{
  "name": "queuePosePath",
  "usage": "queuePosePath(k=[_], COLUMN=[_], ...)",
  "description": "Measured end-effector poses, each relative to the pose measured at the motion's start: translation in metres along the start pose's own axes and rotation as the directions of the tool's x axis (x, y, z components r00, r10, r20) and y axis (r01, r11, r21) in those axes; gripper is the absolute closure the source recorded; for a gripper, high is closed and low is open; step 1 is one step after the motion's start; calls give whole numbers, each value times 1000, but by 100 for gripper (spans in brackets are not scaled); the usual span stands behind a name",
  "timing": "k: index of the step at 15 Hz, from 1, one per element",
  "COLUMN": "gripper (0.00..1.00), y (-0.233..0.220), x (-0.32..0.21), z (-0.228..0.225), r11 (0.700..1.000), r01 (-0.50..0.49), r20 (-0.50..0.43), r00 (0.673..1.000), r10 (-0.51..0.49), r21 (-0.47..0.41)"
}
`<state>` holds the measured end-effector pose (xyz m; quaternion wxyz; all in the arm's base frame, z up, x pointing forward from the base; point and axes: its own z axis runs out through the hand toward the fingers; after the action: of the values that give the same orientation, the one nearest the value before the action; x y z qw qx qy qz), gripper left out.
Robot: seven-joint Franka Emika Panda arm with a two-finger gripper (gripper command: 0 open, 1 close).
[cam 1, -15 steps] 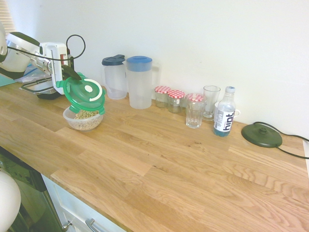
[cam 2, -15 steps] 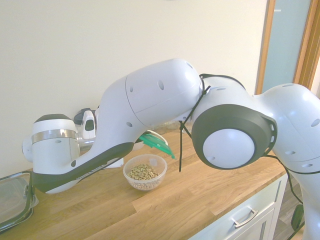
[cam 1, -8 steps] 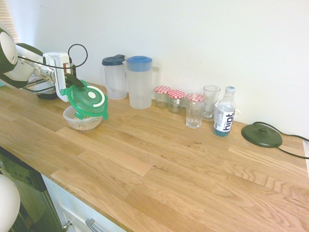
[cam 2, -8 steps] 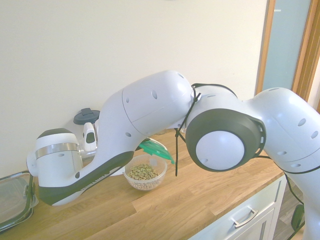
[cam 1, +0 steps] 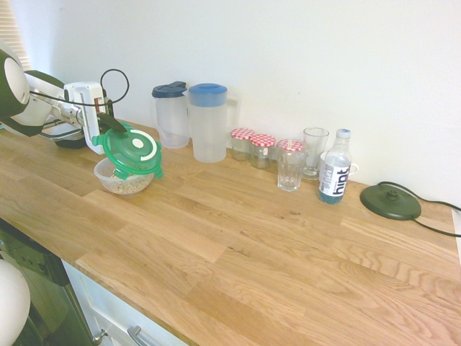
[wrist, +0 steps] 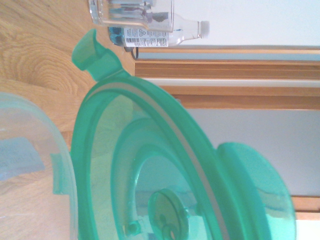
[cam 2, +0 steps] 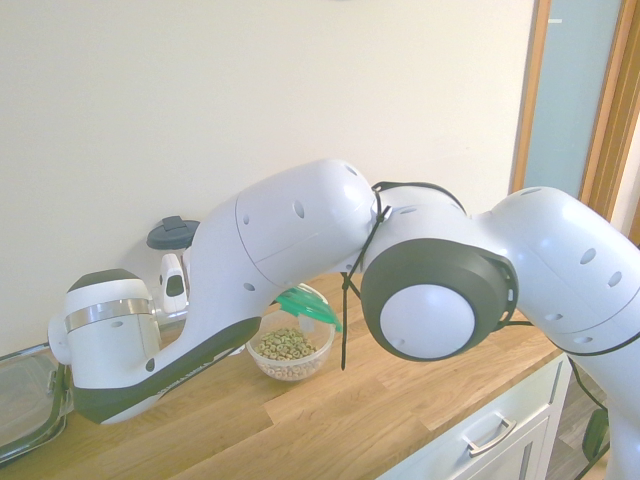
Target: Cover the lid of food container
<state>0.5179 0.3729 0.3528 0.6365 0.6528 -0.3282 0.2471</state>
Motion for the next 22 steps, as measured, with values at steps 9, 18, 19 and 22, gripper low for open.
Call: queuePosePath(k=[9,18,19,22], gripper=[100,0,0,0], y=[7,2,3,5], x=[4,-15,-15,-19], z=[-15,-25,-26,-30], r11=[1000,999,999,1000], r01=[-24,-12,-12,2], r20=[-6,-10,-10,-11], r00=[1000,1000,1000,1000], r10=[23,12,11,-2], r21=[-19,-36,-33,-21])
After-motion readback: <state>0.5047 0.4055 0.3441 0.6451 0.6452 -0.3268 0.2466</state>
